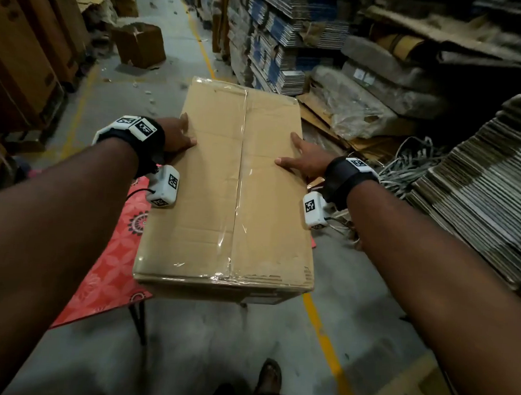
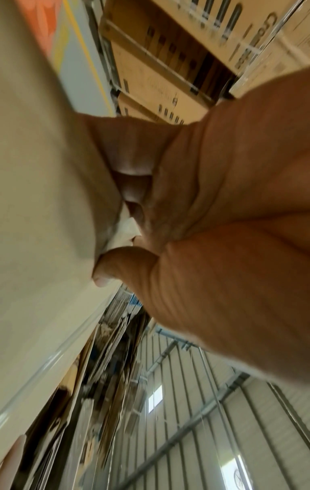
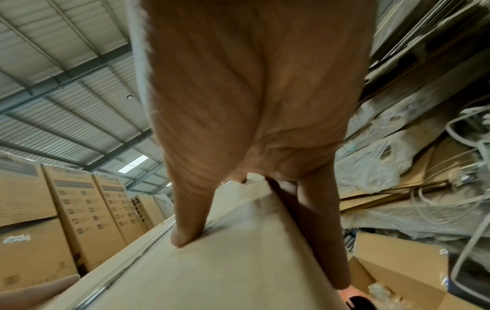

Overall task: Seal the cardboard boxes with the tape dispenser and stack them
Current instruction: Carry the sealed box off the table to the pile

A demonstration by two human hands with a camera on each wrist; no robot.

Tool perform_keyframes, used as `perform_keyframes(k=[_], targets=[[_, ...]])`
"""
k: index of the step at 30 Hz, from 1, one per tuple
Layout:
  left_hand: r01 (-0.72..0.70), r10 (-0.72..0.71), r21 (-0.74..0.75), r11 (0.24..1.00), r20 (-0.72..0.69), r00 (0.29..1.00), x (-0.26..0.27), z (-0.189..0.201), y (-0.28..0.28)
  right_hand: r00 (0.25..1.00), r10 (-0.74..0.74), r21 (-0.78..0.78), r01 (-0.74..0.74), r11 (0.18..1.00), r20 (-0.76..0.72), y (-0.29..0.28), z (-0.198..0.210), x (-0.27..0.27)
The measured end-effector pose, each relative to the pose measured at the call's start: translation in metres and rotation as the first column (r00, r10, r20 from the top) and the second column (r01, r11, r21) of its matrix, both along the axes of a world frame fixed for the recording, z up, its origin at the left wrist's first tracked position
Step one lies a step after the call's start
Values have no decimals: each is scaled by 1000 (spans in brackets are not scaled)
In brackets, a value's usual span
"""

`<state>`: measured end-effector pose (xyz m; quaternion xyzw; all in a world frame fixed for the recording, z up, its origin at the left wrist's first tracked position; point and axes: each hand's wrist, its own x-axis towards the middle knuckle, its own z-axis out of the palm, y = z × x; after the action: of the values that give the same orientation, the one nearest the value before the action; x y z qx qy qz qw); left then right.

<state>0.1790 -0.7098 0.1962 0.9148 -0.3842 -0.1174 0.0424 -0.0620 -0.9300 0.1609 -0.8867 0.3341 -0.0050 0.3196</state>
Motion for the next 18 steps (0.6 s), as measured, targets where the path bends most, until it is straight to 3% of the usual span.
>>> perform_keyframes(k=[9,18], targets=[[184,-186,-51,982,-44,981,-69,-2,-62,983,-179,20,178,984,29,-18,3,-104],[355,-357,-34,934,-113,927,-157,-30,-153,943,-331,62,329,942,37,-60,-17,-220]])
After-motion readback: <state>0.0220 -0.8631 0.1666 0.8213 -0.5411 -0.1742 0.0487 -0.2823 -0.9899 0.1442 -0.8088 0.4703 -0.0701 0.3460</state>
